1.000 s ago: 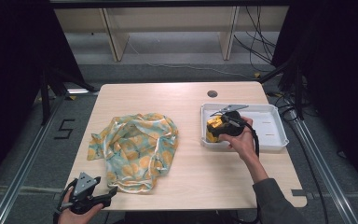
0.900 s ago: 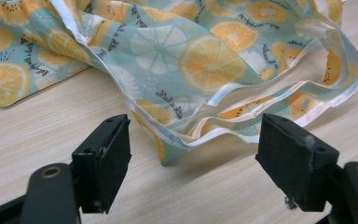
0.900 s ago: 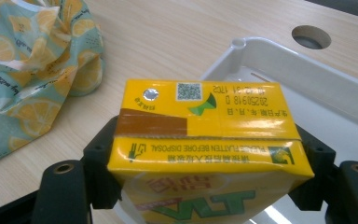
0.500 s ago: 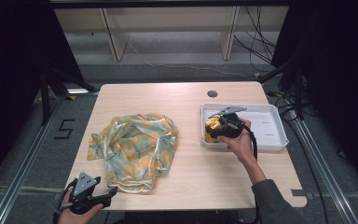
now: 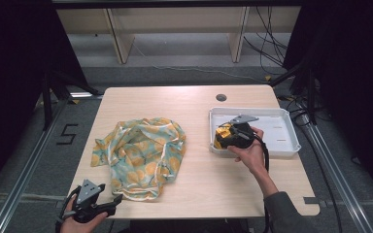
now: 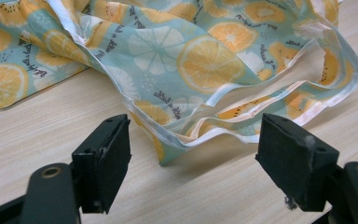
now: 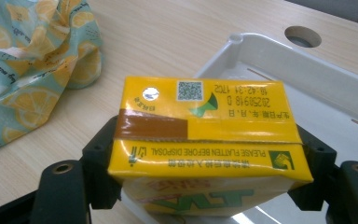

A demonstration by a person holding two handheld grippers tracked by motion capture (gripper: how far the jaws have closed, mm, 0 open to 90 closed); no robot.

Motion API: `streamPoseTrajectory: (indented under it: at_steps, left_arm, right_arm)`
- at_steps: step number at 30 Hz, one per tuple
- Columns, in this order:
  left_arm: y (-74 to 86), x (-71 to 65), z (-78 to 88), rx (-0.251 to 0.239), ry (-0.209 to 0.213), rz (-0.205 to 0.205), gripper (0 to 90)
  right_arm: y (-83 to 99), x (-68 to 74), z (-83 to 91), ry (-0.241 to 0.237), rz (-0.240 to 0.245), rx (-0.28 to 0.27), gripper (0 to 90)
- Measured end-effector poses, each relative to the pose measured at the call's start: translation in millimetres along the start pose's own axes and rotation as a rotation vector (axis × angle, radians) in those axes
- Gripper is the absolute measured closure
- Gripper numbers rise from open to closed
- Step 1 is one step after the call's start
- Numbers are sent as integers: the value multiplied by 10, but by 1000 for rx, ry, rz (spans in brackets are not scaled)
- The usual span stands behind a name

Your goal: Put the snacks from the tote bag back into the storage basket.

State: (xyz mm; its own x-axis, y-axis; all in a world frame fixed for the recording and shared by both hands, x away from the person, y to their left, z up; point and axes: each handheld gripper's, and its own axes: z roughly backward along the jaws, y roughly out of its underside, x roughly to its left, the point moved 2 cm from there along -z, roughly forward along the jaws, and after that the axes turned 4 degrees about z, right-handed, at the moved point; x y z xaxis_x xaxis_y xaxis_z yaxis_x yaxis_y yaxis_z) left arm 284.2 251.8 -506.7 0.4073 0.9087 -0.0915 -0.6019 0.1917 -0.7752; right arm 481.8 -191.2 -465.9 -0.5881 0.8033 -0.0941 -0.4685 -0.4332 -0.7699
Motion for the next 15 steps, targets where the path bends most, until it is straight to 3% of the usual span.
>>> streamPoseTrajectory:
  at_steps: [1,3,9,11,13,15]
  left_arm:
    - [2,-1,-7,-9,5,1,250]
    - [5,-5,-14,-11,3,8,250]
    - [1,-1,-5,-5,-3,-1,250]
    - [1,-1,-2,1,-4,-1,249]
    - [3,-4,-4,-2,-1,7,250]
    - [1,1,0,1,-1,-1,250]
  right_arm:
    - [3,-1,1,6,3,-6,290]
    - [17,36,-3,17,-38,-18,290]
    - [30,23,16,14,-42,-8,288]
    - [28,18,10,13,-50,-28,286]
    - [31,-3,13,13,-23,-37,269]
    - [8,18,76,3,-44,-48,230]
